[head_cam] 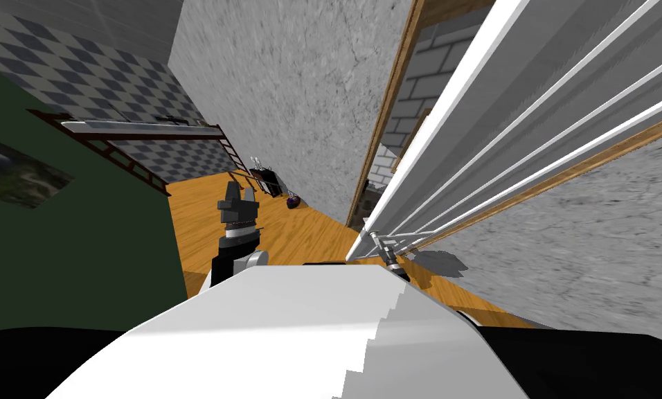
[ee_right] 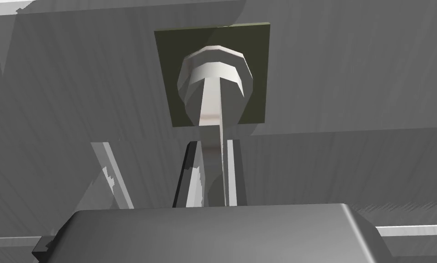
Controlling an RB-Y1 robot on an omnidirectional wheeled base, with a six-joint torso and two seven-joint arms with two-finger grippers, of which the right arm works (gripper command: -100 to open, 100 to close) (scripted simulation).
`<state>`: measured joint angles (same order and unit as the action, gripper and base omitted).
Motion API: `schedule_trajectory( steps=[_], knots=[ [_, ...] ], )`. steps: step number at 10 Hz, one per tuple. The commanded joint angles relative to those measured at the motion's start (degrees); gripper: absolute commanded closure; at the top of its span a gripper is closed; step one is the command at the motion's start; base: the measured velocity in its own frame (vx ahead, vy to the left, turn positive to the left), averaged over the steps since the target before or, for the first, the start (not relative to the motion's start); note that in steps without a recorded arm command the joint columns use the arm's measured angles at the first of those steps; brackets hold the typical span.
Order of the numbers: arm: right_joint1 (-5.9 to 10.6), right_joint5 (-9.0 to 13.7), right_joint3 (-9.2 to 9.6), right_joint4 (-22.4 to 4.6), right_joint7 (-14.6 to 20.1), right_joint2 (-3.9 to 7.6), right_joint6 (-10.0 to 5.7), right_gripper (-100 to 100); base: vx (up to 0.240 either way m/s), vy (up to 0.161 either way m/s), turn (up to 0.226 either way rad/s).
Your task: Pull the door open
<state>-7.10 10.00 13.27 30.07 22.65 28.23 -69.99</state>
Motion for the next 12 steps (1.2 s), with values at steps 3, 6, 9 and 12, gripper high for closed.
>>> schedule_trajectory(
  steps=[3, 6, 9, 12],
  knots=[
    [0.05, -0.6, 0.39, 1.2, -0.5, -0.94, 1.99, 100, -0.150, -0.039, 0.029],
    [1.41, -1.1, 0.32, 2.9, -1.4, -1.95, 4.65, 100, -0.119, -0.036, 0.057],
    [1.69, -1.2, 0.31, 3.2, -1.5, -2.15, 5.19, 100, -0.051, -0.025, 0.013],
    [2.80, -1.7, 0.25, 4.3, -2.2, -2.96, 7.35, 100, -0.100, -0.042, 0.049]
  ],
)
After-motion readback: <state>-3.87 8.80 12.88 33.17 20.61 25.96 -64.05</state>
